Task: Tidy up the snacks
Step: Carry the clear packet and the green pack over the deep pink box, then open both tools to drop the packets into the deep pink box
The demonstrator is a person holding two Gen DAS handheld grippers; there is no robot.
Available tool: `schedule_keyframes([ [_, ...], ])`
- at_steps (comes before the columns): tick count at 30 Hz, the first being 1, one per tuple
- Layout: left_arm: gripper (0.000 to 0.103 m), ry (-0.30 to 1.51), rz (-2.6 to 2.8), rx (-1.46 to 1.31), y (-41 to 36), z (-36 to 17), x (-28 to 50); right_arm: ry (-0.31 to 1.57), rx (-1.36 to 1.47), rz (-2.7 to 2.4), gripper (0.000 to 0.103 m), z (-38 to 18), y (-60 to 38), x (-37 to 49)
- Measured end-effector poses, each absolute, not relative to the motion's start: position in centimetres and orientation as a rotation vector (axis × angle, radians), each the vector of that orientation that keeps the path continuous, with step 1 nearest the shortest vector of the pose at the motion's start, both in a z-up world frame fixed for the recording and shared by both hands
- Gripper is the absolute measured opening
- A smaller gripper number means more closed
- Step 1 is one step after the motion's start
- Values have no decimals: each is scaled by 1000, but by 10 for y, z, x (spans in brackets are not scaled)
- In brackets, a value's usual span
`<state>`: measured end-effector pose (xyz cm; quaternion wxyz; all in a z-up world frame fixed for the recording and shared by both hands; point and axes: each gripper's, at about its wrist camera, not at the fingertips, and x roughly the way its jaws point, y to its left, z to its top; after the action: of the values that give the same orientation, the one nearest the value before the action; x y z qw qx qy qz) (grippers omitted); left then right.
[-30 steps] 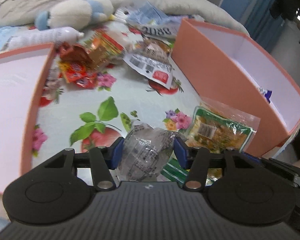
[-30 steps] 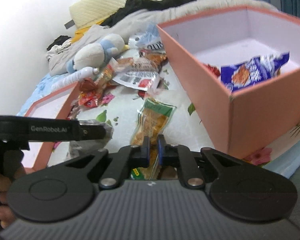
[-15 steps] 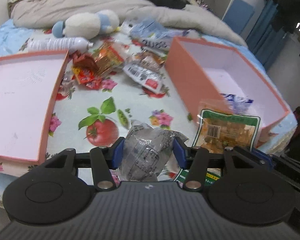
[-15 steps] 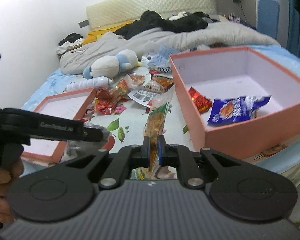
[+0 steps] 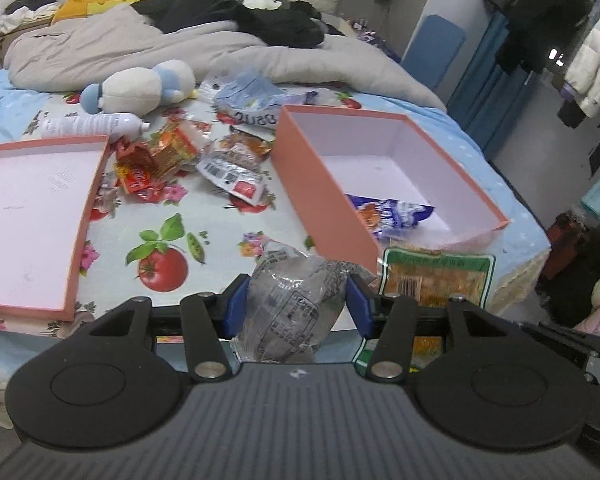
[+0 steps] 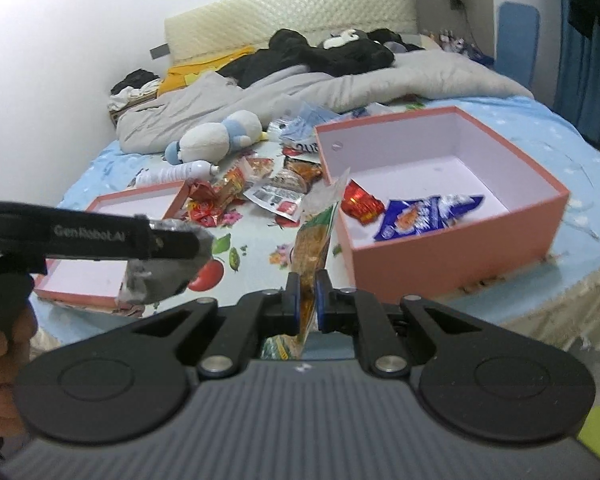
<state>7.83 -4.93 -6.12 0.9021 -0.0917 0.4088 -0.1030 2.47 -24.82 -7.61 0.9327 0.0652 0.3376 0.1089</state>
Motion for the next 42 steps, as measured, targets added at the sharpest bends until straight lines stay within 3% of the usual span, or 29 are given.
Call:
schedule_keyframes([
  [10,57,862,-302,-174,-94,-58,115,661,210,118,10,-65,-297,46],
  [20,57,889,-385,-130,-151,-71,205,640,244,46,10,-65,-337,115],
  [34,58,974,-403,-121,-192,-122,330,736,296,22,11,-118,-367,229],
  [42,58,1014,-396,-107,-197,-148,363,813,295,-11,13,-152,-369,265],
])
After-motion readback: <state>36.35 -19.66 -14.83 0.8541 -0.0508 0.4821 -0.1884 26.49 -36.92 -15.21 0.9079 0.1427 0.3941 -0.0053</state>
